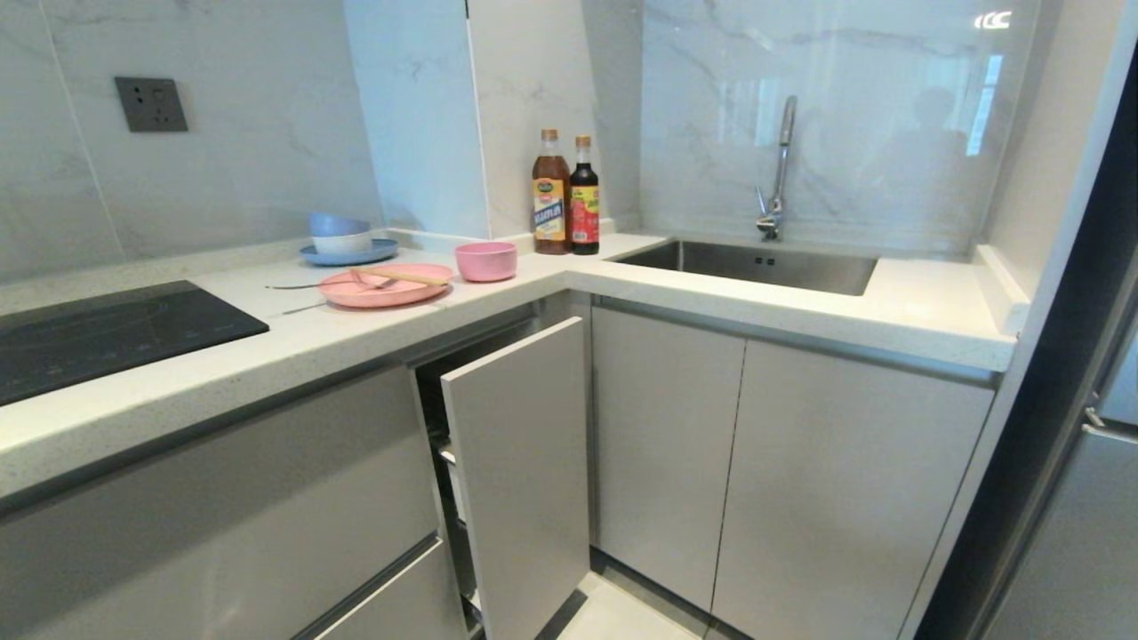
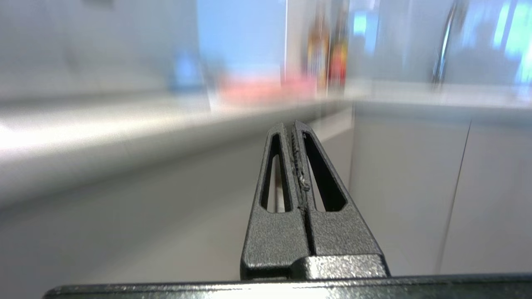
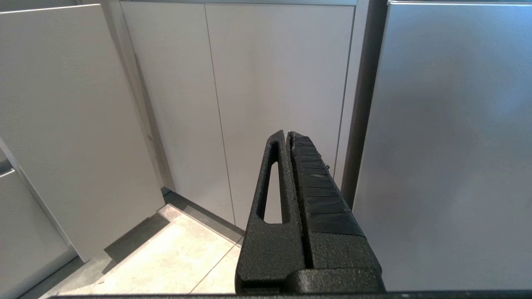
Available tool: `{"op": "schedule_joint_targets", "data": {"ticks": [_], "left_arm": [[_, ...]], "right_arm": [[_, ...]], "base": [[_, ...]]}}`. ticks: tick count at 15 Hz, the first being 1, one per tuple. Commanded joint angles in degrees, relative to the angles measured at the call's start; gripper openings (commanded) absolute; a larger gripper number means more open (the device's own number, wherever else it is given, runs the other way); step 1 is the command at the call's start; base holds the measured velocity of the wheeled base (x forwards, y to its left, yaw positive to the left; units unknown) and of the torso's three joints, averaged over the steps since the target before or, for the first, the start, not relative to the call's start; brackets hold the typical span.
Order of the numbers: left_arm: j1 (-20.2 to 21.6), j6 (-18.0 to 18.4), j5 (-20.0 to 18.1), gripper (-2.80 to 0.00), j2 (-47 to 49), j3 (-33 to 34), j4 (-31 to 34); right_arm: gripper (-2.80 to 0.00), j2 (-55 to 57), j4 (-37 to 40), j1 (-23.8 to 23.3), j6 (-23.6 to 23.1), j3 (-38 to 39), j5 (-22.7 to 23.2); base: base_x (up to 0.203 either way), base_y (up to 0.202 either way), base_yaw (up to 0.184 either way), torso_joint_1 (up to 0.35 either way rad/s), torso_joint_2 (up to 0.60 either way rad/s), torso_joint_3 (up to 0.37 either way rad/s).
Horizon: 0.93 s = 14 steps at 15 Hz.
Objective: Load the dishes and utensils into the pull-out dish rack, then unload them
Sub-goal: Open the cupboard
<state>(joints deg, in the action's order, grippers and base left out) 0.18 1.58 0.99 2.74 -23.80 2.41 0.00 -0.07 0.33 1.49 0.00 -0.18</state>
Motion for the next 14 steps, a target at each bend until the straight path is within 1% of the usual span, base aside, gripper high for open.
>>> {"op": "schedule_joint_targets", "data": {"ticks": [1,3,4,6,9,11,13,14], "left_arm": [[-0.1,0.7,0.0,-2.8,7.1,-15.7,3.3],[-0.8,1.6,0.2,-2.8,18.0,-31.7,6.9],[-1.9,2.1,0.7,-2.8,23.7,-39.2,8.8],[-3.4,2.7,3.3,-2.8,35.6,-51.5,13.3],[-4.3,2.8,5.5,-2.8,50.9,-62.4,16.8],[-4.6,2.3,6.0,-2.8,59.5,-67.8,18.1],[-4.8,1.8,5.1,-2.8,68.4,-72.1,19.1],[-4.9,1.7,4.3,-2.8,72.8,-74.5,20.8]], "right_arm": [[-2.8,0.0,0.0,0.0,0.0,0.1,0.0],[-2.8,0.0,0.0,0.0,0.0,0.1,0.0],[-2.8,0.0,0.0,0.0,0.0,0.1,0.0],[-2.8,0.0,0.0,0.0,0.0,0.1,0.0],[-2.8,0.0,0.0,0.1,0.0,0.0,0.0],[-2.8,0.0,0.0,0.0,0.0,0.1,0.0],[-2.8,0.0,0.0,0.0,0.0,0.1,0.0],[-2.8,0.0,0.0,0.0,0.0,0.1,0.0]], "base": [[0.0,0.0,0.0,0.0,0.0,0.0],[0.0,0.0,0.0,0.0,0.0,0.0],[0.0,0.0,0.0,0.0,0.0,0.0],[0.0,0.0,0.0,0.0,0.0,0.0],[0.0,0.0,0.0,0.0,0.0,0.0],[0.0,0.0,0.0,0.0,0.0,0.0],[0.0,0.0,0.0,0.0,0.0,0.0],[0.0,0.0,0.0,0.0,0.0,0.0]]}}
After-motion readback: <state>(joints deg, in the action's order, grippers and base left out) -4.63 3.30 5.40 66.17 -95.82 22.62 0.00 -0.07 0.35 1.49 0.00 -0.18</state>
